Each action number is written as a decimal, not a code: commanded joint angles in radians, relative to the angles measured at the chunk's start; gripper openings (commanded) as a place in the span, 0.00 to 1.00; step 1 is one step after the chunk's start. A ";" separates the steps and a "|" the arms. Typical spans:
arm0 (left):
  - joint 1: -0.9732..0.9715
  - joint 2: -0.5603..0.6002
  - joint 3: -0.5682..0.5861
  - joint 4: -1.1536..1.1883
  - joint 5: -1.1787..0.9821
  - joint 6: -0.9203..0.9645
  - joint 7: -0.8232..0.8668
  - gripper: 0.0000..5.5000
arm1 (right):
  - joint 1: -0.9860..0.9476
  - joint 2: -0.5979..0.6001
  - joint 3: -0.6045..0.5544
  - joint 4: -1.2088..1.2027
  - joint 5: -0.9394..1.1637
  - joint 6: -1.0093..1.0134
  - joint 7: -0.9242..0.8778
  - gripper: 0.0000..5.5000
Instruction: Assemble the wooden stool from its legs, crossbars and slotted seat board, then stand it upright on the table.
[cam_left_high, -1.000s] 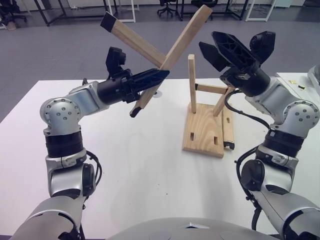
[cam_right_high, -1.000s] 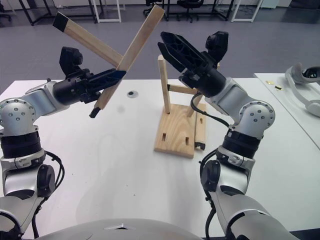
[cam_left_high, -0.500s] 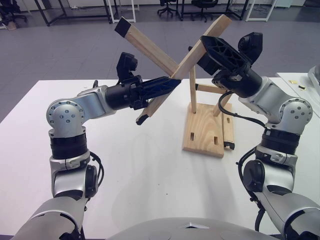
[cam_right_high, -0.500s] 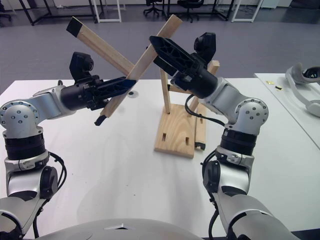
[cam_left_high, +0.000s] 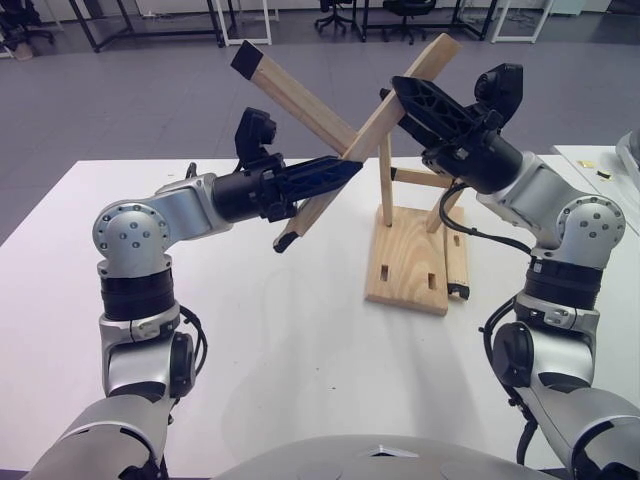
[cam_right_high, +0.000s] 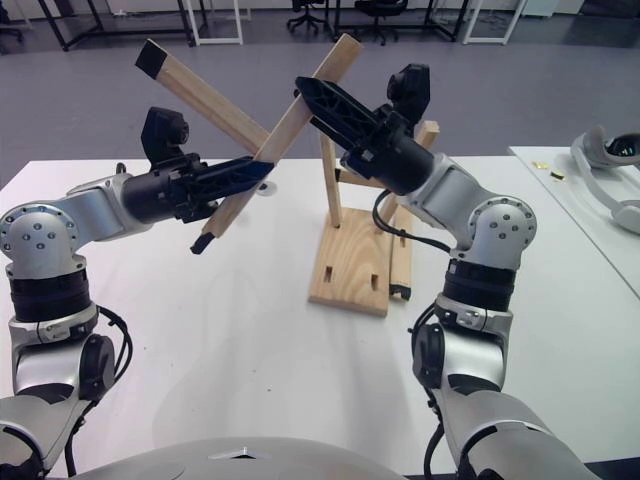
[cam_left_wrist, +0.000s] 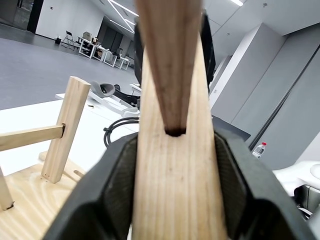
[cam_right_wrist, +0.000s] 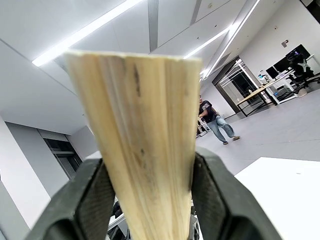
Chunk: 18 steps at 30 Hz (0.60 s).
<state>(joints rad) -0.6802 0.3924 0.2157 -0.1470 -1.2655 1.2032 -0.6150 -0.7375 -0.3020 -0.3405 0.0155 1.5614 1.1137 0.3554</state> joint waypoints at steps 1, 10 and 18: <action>0.027 0.011 -0.009 -0.007 0.003 -0.005 0.012 0.51 | -0.007 0.010 0.014 -0.023 -0.049 -0.064 -0.062 0.38; 0.411 0.179 -0.072 -0.091 0.217 -0.150 -0.174 0.66 | -0.068 -0.053 0.033 0.018 -0.199 -0.145 -0.050 0.37; 0.613 0.255 -0.032 0.120 0.432 -0.356 -0.266 0.66 | -0.037 -0.302 0.276 -0.030 -0.583 -0.232 0.398 0.37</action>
<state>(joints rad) -0.0878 0.6344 0.1887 -0.0400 -0.8694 0.8769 -0.8667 -0.7781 -0.5555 -0.0950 -0.0062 1.0379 0.9250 0.6647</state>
